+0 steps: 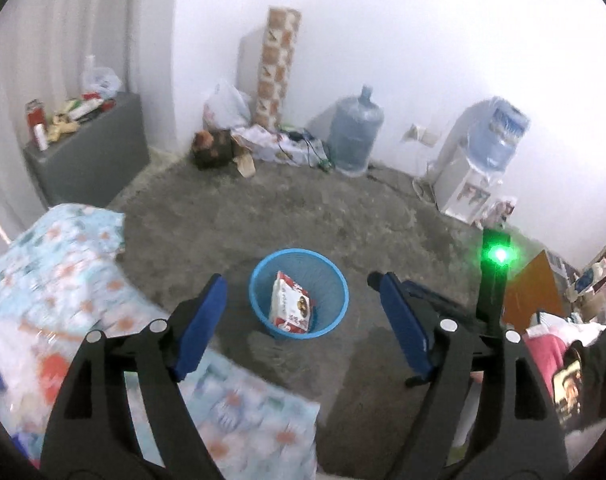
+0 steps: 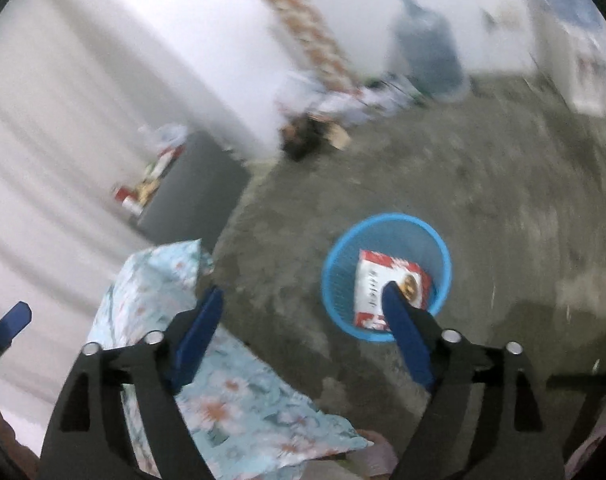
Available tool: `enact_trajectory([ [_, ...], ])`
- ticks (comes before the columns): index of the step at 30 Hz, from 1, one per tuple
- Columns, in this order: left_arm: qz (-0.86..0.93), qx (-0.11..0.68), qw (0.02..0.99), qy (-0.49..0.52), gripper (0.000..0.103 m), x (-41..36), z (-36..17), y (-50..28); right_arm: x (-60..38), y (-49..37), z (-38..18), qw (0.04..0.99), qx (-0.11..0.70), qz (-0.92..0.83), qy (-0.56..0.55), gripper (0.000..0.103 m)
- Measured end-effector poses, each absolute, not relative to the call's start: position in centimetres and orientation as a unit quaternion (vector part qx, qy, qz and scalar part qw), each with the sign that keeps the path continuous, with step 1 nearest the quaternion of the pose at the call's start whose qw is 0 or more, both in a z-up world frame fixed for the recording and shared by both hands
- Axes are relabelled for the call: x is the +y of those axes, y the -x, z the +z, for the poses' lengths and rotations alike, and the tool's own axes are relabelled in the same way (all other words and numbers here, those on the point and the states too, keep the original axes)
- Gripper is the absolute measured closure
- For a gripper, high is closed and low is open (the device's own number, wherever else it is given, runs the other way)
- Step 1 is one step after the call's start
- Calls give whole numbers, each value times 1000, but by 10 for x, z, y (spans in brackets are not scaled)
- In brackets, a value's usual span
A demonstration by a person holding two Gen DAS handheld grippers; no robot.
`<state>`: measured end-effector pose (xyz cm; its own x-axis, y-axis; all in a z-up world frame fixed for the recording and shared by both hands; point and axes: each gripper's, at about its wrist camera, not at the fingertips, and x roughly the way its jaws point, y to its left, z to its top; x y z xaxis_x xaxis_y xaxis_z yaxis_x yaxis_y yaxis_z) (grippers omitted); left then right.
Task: Collect trash
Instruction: 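Carry both items over the wastebasket and open both grippers, then grasp the clear plastic bag with the left gripper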
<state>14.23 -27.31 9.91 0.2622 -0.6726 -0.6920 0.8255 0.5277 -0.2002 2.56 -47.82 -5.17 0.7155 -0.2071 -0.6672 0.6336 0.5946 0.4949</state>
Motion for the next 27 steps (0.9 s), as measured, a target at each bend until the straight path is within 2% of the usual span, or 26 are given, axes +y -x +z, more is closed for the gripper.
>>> enact_trajectory([
  [6,-406,365,835,-69,27,-160,106,-130,-414,-50,-6,884,306,-211,-282,7],
  [14,-248,341,906,29,23,12,94,-115,-324,-82,5,905,364,-181,-125,6],
  [17,-184,343,919,55,23,59,85,-105,-299,-87,4,909,362,-196,-62,6],
  [22,-135,359,917,110,23,109,61,-94,-281,-97,2,915,358,-175,-60,6],
  [27,-120,360,918,115,23,120,39,-87,-272,-102,6,928,342,-102,-111,6],
])
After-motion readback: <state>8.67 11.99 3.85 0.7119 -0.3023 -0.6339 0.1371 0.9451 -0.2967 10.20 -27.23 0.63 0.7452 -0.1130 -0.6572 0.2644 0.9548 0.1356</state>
